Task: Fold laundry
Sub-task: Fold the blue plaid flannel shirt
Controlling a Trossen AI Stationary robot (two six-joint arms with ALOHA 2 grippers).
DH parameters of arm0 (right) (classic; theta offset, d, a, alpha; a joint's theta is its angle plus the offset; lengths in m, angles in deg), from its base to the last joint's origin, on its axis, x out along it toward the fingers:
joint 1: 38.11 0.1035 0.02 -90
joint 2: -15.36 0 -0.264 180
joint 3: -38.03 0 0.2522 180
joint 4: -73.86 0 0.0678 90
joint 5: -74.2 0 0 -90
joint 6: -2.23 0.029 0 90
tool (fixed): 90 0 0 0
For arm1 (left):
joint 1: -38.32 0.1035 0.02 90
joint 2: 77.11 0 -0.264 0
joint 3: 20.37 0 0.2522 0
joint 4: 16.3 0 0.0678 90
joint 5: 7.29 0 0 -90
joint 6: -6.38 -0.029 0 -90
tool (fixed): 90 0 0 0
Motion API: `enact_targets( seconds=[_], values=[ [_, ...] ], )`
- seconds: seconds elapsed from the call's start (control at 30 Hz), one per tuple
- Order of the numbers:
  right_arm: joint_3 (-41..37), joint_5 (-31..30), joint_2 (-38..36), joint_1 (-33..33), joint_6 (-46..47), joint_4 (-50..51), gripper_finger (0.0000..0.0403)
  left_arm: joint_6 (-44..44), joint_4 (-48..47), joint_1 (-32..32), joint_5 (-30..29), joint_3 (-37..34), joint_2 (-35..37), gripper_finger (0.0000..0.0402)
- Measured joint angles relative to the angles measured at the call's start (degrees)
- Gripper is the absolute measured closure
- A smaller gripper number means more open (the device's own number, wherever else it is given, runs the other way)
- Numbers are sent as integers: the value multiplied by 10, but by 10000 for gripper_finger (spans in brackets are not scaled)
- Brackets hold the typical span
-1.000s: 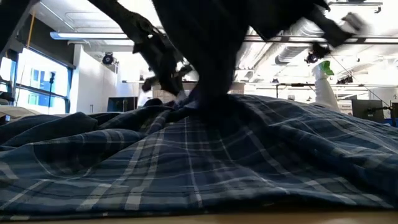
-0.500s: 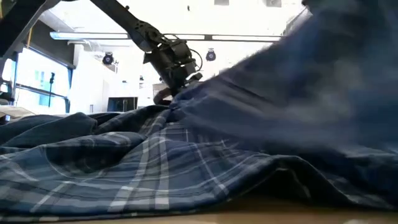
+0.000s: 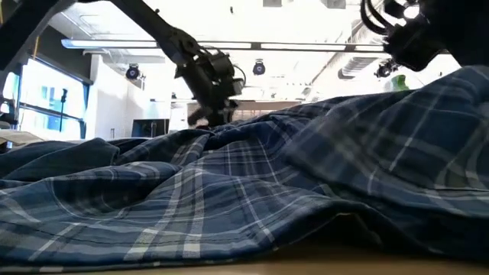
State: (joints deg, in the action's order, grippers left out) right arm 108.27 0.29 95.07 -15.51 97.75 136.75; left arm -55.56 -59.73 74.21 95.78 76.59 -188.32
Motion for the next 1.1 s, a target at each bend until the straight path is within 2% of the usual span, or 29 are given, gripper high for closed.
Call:
enact_targets(
  seconds=[0.13,0.27,0.43,0.57,0.77,0.83,1.0,1.1],
  values=[
    [24,-65,-26,0,-1,90,236,91,-38,5,-32,0,56,397],
    [44,-178,-63,-1,-20,108,200,211,-90,11,-29,0,115,397],
    [46,-343,-81,-1,-59,76,186,240,-129,23,-25,1,148,394],
    [46,-421,-70,-2,-122,24,187,294,-165,55,-7,1,149,360],
    [46,-418,-31,-9,-217,-32,187,376,-184,90,3,1,144,265],
    [46,-413,-17,-6,-244,-60,187,405,-212,93,-23,12,148,244],
    [46,-345,21,8,-345,-216,187,439,-318,77,-47,42,186,232],
    [46,-305,56,14,-347,-349,187,442,-349,39,-47,35,240,240]
  ],
)
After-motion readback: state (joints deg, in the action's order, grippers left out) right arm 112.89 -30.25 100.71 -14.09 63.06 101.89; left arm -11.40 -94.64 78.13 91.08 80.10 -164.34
